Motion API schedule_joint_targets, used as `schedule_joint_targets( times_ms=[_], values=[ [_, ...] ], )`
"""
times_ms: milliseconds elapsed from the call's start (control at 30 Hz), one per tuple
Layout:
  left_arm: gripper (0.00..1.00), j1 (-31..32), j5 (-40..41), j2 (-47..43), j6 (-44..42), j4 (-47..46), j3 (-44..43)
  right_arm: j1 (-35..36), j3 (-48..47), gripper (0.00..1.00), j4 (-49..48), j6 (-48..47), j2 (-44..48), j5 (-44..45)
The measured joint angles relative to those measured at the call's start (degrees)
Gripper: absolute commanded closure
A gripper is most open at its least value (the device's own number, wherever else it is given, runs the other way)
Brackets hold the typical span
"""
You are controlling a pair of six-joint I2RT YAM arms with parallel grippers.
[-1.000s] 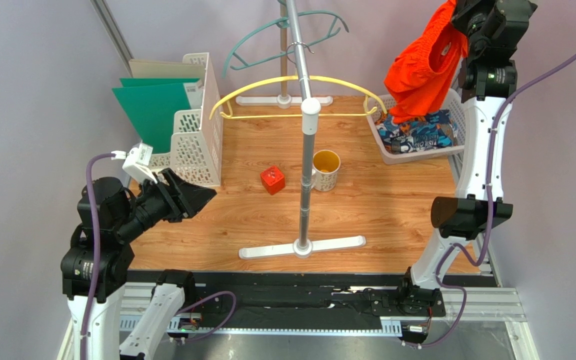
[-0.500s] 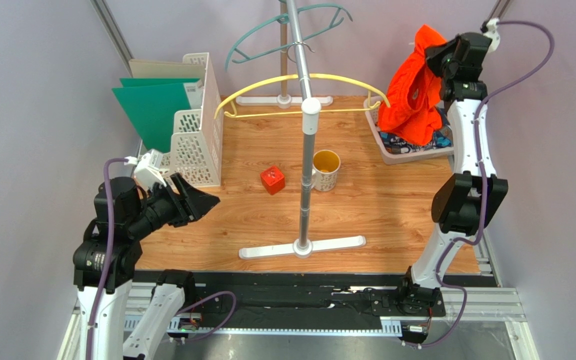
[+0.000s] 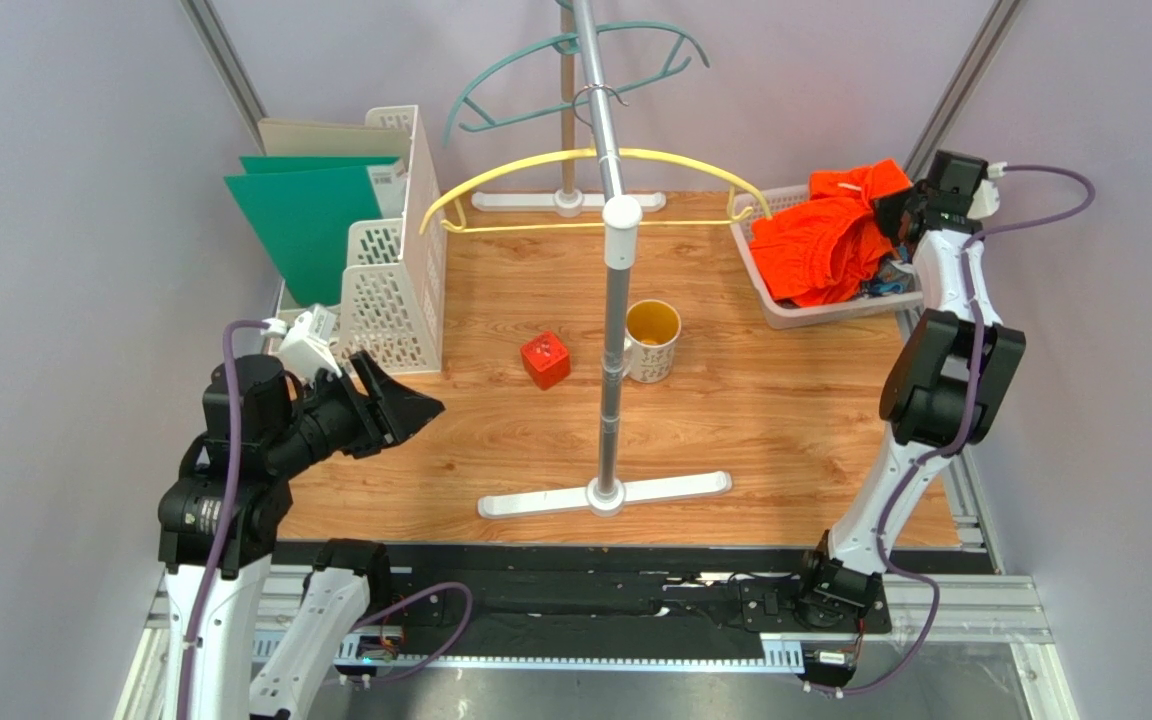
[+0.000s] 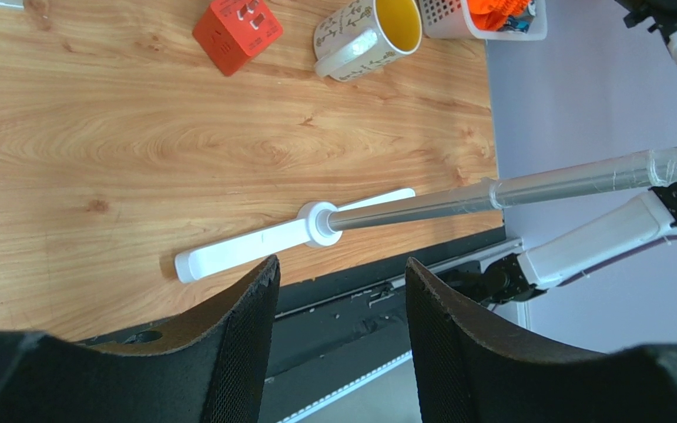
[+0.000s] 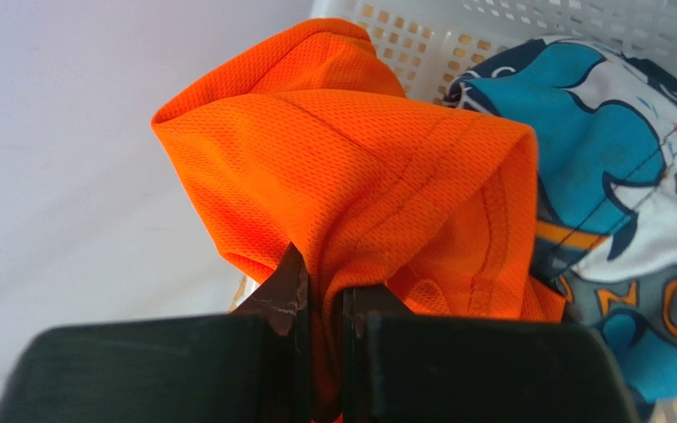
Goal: Remove the shorts from the hanger
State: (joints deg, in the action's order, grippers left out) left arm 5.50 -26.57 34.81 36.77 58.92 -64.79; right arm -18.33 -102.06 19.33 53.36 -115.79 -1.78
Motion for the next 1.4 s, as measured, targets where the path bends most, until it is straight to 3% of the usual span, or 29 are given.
schedule_joint_targets(
  times_ms=[167,300,367,400,467,567,700,800,900,1000,1033,1100,1133,1333,1400],
  values=[
    [0.41,0.0,-1.46,0.07,0.0,-0.72,2.12,0.0,-0.85,1.0,0.59,3.17,-6.78,-3.23],
    [0.41,0.0,-3.54,-0.72,0.33,-3.32,7.17,0.17,0.15,0.9,2.29,3.78,-7.34,-3.23],
    [0.41,0.0,-4.74,-1.4,0.63,-4.7,10.62,0.17,-0.11,0.9,3.13,3.15,-7.23,-3.08],
    [0.41,0.0,-5.16,-1.6,0.79,-5.09,11.67,0.2,-0.13,0.9,3.45,2.75,-7.13,-3.02],
    [0.41,0.0,-5.86,-1.99,1.07,-5.9,13.05,0.2,-0.13,1.0,4.39,2.16,-6.82,-2.89],
    [0.41,0.0,-6.56,-2.97,1.49,-6.95,14.23,0.13,1.77,1.0,5.44,2.56,-4.61,-3.06],
    [0.41,0.0,-6.91,-5.35,1.95,-8.22,14.93,0.13,12.61,1.0,4.2,7.17,4.39,-3.17],
    [0.41,0.0,-7.06,-6.88,2.19,-8.66,14.93,0.13,14.36,0.96,4.22,9.99,6.51,-2.99],
    [0.41,0.0,-7.3,-7.23,2.6,-8.7,14.95,0.13,14.36,0.86,3.8,11.23,5.97,-2.32],
    [0.41,0.0,-7.93,-7.28,3.61,-9.42,15.63,0.13,11.5,0.71,5.62,9.38,3.39,-1.99],
    [0.41,0.0,-8.07,-7.3,3.93,-9.55,15.89,0.13,9.75,0.59,6.14,8.09,2.21,-1.75],
    [0.41,0.0,-8.35,-7.43,4.42,-9.88,16.28,0.13,9.01,0.5,6.47,6.27,1.68,-1.64],
    [0.41,0.0,-8.55,-7.65,4.72,-10.14,16.5,0.11,9.01,0.39,6.86,5.25,1.77,-1.7],
    [0.4,0.0,-10.25,-7.98,5.35,-11.67,17.33,-0.07,5.18,0.05,15.45,-4.28,2.78,-2.05],
    [0.4,0.0,-10.95,-7.91,5.35,-12.33,17.92,0.11,3.32,0.02,18.73,-7.8,4.33,-1.07]
  ],
)
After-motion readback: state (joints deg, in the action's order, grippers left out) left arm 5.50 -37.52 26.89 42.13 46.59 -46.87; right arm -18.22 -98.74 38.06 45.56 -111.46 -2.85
